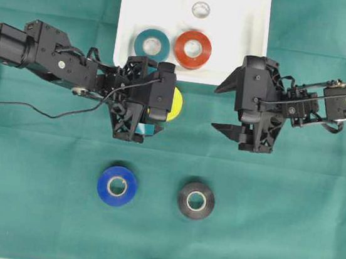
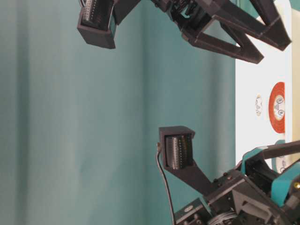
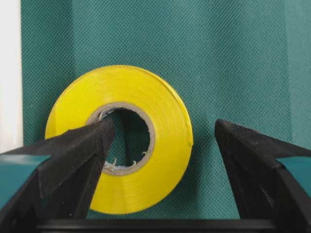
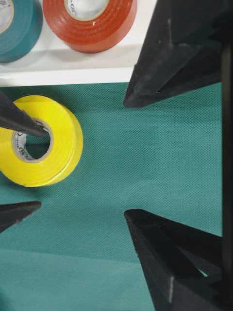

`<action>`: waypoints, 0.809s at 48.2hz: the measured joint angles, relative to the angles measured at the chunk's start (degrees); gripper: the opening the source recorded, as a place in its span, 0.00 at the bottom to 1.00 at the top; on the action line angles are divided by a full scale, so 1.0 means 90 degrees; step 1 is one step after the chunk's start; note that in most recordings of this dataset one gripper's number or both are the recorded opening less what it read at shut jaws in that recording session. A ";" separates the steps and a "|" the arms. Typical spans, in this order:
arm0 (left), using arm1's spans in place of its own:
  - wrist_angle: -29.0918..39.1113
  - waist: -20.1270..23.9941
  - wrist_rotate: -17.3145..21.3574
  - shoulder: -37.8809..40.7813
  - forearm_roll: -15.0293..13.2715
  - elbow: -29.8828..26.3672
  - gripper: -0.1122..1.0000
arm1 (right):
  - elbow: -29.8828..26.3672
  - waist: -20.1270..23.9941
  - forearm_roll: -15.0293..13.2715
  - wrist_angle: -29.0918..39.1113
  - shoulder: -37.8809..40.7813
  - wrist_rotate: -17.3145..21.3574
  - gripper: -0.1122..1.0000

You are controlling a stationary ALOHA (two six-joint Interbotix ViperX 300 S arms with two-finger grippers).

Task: Put the tape alternately from left to right into the white case.
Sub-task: 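Lower the left gripper onto the yellow tape roll and grasp its core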

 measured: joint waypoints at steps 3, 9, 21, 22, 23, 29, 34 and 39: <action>-0.0010 0.0000 0.0000 0.0010 0.0000 0.0000 0.92 | 0.0000 0.0000 0.0010 0.0000 -0.0010 0.0000 0.86; -0.0010 0.0000 -0.0010 0.0020 0.0000 -0.0010 0.92 | -0.0010 0.0000 0.0010 0.0000 -0.0010 0.0000 0.86; 0.0234 0.0039 -0.0010 0.0020 0.0000 -0.0068 0.64 | -0.0010 0.0000 0.0000 0.0000 -0.0010 0.0000 0.86; 0.0254 0.0049 -0.0020 0.0029 0.0000 -0.0078 0.59 | -0.0010 0.0000 0.0000 0.0000 0.0000 0.0000 0.86; 0.0254 0.0059 -0.0029 0.0020 0.0000 -0.0078 0.54 | -0.0010 0.0000 0.0000 0.0000 -0.0010 0.0000 0.86; 0.0312 0.0039 -0.0020 0.0020 0.0000 -0.0078 0.35 | -0.0010 0.0000 0.0000 0.0000 0.0000 0.0000 0.86; 0.0312 0.0049 -0.0020 0.0029 0.0000 -0.0088 0.35 | -0.0010 0.0000 0.0000 0.0000 0.0000 0.0000 0.86; 0.0312 0.0039 -0.0020 0.0029 0.0000 -0.0098 0.35 | 0.0000 0.0000 0.0000 0.0000 0.0000 0.0000 0.86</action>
